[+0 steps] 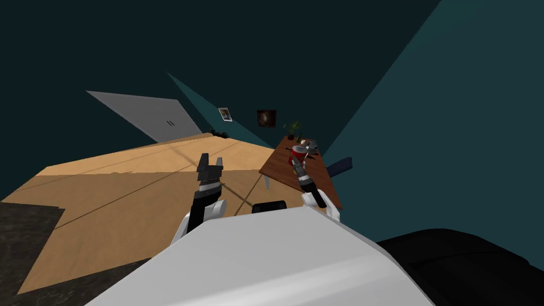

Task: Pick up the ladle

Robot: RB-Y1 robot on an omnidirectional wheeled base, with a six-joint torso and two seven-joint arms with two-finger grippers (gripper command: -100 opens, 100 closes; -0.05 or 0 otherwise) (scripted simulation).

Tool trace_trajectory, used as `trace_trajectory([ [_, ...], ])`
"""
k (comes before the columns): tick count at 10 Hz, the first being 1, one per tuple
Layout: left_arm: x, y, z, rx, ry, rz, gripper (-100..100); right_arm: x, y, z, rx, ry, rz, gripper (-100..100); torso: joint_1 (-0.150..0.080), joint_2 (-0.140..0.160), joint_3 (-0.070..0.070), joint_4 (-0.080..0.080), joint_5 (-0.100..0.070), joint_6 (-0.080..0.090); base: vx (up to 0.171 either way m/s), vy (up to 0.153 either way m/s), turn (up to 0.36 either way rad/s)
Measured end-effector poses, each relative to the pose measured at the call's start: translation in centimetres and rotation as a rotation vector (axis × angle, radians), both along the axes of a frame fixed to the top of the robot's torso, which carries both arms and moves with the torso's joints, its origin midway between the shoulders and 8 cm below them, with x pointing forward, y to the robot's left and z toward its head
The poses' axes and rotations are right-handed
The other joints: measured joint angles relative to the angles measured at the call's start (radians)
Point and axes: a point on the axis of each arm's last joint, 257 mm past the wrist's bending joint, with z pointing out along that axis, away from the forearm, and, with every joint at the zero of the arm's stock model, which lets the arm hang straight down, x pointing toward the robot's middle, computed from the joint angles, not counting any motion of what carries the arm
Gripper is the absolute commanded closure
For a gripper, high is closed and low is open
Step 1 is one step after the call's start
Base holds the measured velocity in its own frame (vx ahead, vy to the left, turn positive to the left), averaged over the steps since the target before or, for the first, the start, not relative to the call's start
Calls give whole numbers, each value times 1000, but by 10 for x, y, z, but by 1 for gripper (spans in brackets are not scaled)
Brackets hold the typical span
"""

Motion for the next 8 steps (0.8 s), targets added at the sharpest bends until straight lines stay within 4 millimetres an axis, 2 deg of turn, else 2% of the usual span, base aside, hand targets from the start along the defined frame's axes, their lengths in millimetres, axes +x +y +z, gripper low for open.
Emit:
trace_trajectory([
  [8, 0, 0, 0, 0, 0, 0, 0, 7, 8, -78, -356, 126, 29, -100, -1, 0, 0, 0, 0, 0, -13, 30, 184],
])
